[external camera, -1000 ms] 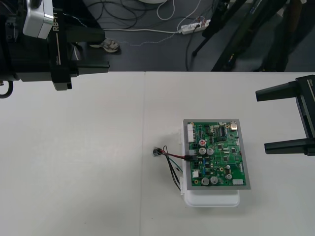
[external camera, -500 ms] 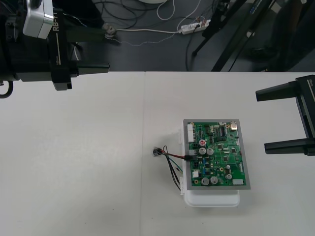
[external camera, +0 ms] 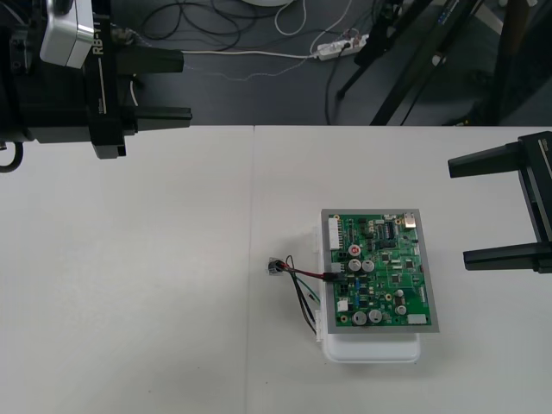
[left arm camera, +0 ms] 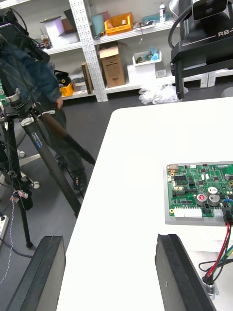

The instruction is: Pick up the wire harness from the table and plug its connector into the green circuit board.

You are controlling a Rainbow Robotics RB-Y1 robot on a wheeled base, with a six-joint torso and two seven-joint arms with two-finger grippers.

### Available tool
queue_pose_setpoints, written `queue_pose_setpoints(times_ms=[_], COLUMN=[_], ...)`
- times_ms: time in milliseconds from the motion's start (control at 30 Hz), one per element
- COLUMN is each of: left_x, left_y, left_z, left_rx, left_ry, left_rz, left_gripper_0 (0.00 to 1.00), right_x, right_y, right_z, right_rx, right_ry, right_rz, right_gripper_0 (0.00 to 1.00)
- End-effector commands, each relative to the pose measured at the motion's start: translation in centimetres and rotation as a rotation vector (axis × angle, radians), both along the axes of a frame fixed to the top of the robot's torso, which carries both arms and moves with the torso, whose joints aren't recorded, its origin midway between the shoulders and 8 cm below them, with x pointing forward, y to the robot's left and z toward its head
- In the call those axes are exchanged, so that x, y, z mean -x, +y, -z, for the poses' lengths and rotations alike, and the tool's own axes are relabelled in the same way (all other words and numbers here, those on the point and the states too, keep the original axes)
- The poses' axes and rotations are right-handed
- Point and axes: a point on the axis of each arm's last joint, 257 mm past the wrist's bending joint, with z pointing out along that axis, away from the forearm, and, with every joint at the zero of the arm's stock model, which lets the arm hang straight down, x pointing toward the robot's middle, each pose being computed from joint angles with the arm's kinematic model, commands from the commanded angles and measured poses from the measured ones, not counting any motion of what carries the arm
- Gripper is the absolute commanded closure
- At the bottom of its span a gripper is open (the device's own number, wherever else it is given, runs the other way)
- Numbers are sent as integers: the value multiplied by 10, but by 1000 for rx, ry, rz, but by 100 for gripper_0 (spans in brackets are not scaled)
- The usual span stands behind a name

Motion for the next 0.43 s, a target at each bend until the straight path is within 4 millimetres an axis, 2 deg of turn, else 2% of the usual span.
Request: queue_pose_setpoints(times_ms=[33, 433], left_x=[5, 5], left_y=[-5, -5], left_z=[-14, -14], left_rx=[-29, -29], left_ry=[-73, -73], left_rz=[19, 19], left_gripper_0=[45, 45], right_x=[-2, -2], right_y=[1, 1], right_z=[-16, -16], right_rx=[7, 7], right_ry=[-90, -90], right_rz=[-10, -10], right_gripper_0=[0, 0])
